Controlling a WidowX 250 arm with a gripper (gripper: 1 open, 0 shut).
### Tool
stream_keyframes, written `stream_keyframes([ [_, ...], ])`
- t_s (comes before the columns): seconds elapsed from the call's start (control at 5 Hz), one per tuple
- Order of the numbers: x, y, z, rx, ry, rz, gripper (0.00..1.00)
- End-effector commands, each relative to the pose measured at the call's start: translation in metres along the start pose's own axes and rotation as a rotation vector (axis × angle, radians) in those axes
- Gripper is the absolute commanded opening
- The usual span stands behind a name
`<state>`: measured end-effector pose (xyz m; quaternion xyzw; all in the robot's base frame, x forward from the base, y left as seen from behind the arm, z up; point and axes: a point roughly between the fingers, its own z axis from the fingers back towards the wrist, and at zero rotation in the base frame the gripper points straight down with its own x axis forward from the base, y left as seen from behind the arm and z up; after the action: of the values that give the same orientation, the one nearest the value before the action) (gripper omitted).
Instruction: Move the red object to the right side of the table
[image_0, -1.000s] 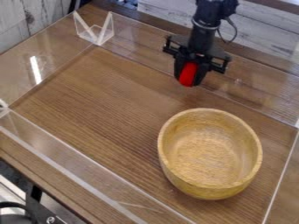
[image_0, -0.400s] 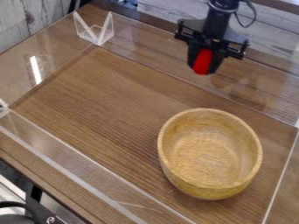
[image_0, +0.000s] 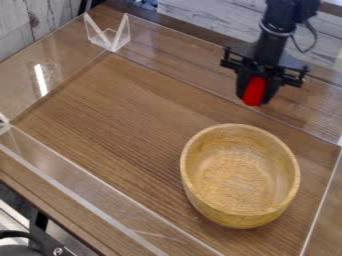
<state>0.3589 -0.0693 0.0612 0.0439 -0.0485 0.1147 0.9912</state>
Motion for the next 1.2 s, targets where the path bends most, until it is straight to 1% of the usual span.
stream_keyframes([
  [0.0,0.013,-0.018,0.012,-0.039,-0.046,0.044,0.0],
  [0.2,0.018,-0.012,0.008,-0.05,-0.034,0.046,0.0],
  [0.4,0.019,-0.006,0.009,-0.061,-0.023,0.042,1.0],
  [0.6,0.016,-0.011,0.002,-0.071,-0.015,0.058,1.0],
  [0.8,0.014,-0.012,-0.001,-0.09,-0.021,0.082,1.0],
  [1.0,0.013,-0.004,-0.004,-0.106,-0.031,0.103,0.0],
])
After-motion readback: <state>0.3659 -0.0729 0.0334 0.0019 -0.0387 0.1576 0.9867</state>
